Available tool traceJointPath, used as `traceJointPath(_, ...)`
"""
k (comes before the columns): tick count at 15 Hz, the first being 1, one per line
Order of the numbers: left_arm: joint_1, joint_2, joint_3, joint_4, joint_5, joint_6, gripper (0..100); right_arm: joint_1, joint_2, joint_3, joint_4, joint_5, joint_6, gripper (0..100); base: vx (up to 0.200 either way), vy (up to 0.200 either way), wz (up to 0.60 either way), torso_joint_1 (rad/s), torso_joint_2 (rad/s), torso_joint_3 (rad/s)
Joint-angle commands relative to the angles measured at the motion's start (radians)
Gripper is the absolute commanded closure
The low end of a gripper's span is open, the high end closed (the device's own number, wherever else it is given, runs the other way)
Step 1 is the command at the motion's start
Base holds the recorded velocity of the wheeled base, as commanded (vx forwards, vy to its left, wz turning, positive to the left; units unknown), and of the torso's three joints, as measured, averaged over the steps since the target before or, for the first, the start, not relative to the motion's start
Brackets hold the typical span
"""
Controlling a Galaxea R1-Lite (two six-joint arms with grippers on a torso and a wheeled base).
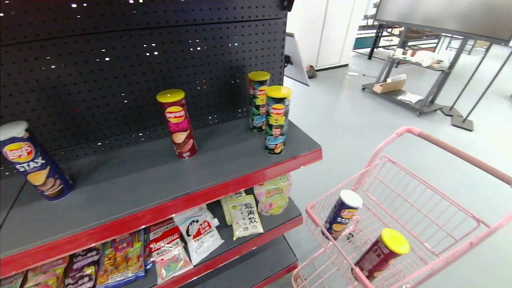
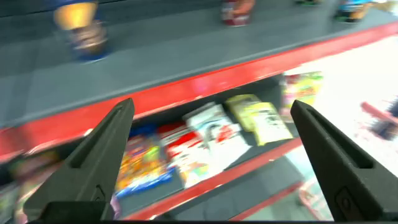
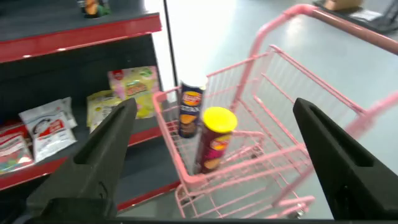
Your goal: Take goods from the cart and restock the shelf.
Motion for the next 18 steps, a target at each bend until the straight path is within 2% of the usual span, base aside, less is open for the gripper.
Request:
traceJointPath(1,0.001,0.000,0.000,0.000,0.000,0.000,0,0.000,0.000,0.000,0.000,0.000,0.001,0,0.000,0.000,-0.60,-0.007,0.00,0.002)
traceJointPath(2,0.001,0.000,0.000,0.000,0.000,0.000,0,0.000,0.000,0.000,0.000,0.000,0.001,0,0.000,0.000,-0.60,0.002,0.00,-0.002)
traceJointPath(7,0.001,0.000,0.000,-0.002,0.000,0.000,0,0.000,0.000,0.000,0.000,0.000,0.001,0,0.000,0.000,0.00,0.000,0.00,0.000)
traceJointPath(18,0.001,0.000,0.000,-0.002,0.000,-0.001,0,0.000,0.000,0.000,0.000,-0.001,0.001,0,0.000,0.000,0.00,-0.140,0.34,0.189)
